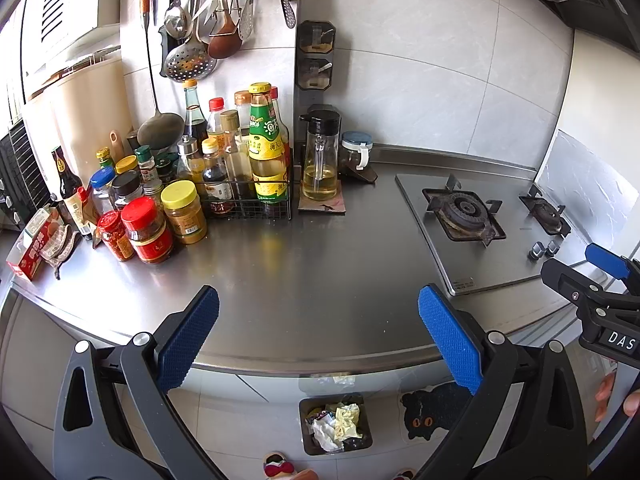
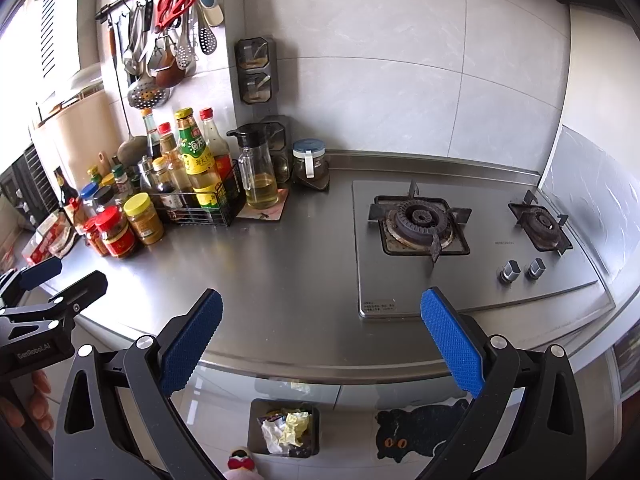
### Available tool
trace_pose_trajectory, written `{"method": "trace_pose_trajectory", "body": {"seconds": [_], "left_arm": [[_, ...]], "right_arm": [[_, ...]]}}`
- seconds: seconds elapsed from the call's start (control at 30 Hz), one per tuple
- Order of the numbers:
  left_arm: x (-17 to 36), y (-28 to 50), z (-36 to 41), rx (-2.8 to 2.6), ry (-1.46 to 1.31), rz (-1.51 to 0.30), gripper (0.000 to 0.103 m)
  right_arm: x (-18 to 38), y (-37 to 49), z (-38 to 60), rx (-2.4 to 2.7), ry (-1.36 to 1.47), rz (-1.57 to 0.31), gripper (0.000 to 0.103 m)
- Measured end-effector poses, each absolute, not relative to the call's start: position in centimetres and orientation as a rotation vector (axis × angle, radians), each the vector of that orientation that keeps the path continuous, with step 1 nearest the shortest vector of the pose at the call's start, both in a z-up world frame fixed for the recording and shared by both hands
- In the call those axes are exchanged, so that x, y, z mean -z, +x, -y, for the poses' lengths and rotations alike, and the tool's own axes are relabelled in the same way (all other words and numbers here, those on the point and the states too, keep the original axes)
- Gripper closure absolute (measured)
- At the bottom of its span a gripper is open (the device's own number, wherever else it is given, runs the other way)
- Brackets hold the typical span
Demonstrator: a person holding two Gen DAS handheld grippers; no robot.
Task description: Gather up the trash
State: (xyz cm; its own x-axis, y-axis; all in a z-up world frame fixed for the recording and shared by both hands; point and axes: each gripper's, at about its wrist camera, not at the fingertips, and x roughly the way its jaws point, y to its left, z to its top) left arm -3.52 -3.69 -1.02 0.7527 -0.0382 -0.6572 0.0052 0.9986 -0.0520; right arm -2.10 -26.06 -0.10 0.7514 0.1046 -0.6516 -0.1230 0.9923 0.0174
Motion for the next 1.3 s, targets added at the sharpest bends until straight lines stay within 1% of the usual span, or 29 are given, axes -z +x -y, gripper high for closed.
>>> {"method": "trace_pose_trajectory", "body": {"seconds": [1.3], "left_arm": [[0.8, -3.5, 3.4, 0.025, -0.075, -0.702, 0.008]], "right_arm": [[1.3, -1.3, 25.9, -0.118, -0.014, -0.742, 0.003]]}}
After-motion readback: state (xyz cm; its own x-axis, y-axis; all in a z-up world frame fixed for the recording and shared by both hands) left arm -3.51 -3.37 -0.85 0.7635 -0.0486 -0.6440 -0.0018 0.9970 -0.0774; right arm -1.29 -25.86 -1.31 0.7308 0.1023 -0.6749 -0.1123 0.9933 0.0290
